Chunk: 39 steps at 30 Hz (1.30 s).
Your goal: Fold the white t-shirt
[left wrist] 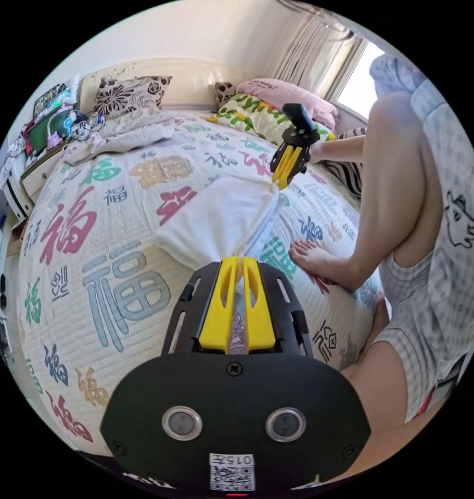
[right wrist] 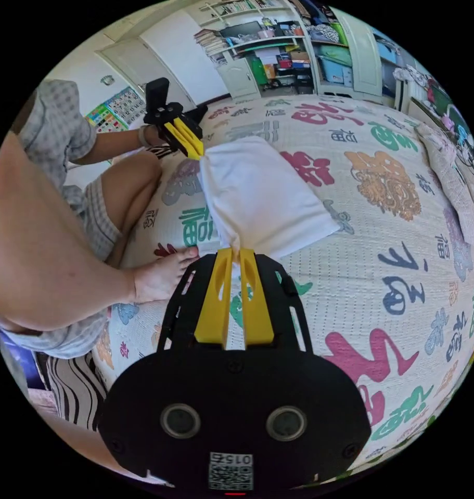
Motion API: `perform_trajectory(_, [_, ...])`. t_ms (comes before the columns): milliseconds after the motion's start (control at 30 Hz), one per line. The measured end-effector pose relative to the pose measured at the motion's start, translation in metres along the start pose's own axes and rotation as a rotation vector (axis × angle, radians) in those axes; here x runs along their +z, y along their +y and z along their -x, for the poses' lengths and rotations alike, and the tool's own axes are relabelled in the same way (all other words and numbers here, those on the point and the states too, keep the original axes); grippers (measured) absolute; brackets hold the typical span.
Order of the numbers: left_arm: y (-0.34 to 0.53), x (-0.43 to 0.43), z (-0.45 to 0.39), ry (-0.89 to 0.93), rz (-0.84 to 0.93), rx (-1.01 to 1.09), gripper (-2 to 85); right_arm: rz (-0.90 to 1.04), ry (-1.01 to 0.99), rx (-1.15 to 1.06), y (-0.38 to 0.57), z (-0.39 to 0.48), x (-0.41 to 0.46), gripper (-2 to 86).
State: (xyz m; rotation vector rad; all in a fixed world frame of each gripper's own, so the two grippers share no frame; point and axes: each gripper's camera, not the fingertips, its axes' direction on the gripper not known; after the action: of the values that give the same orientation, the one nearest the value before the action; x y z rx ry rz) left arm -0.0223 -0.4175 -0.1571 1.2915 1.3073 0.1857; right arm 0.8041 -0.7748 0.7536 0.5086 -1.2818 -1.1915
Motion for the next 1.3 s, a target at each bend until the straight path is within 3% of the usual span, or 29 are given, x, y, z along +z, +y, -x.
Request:
perform_trajectory(200, [0.000,0.026,-0.033,-0.059,0.067,0.015,0.1,0.092,0.187,-0.053,0.008,0.031,0.031,3.6])
perform_trajectory(367, [0.002,0.034,-0.041,-0.040,0.160,-0.051,-0.6,-0.036,-0.034,0.204,0.028,0.014,0.020,6.4])
perform_trajectory(533, [0.000,0.003,-0.040,-0.052,-0.008,-0.141,-0.7,-0.161,0.075,0.221,0.038,0.019,0.010,3.0])
perform_trajectory(600, [-0.006,0.004,-0.034,-0.054,-0.055,-0.178,-0.6,-0.139,0.051,0.204,0.031,0.017,0.022,1.4])
perform_trajectory(700, [-0.014,0.033,-0.020,-0.003,0.040,-0.196,-0.5,0.006,0.038,0.196,0.025,0.011,0.057,0.0])
perform_trajectory(767, [-0.007,0.057,-0.010,-0.009,0.151,-0.228,-0.3,-0.002,0.022,0.217,0.028,0.007,0.067,-0.1])
perform_trajectory(900, [-0.007,0.042,0.000,0.036,0.144,-0.264,0.4,-0.060,-0.115,0.328,0.037,-0.014,0.056,1.0])
perform_trajectory(1067, [0.007,-0.004,0.071,0.121,-0.157,-0.655,7.7,-0.337,-0.098,0.635,0.052,-0.077,0.027,7.3])
perform_trajectory(1133, [0.009,0.000,0.094,0.119,-0.163,-0.743,8.6,-0.340,-0.138,0.676,0.046,-0.095,0.035,7.2])
perform_trajectory(1300, [0.017,0.028,0.132,0.326,-0.154,-0.898,5.1,-0.279,-0.259,0.766,0.030,-0.126,0.069,3.3])
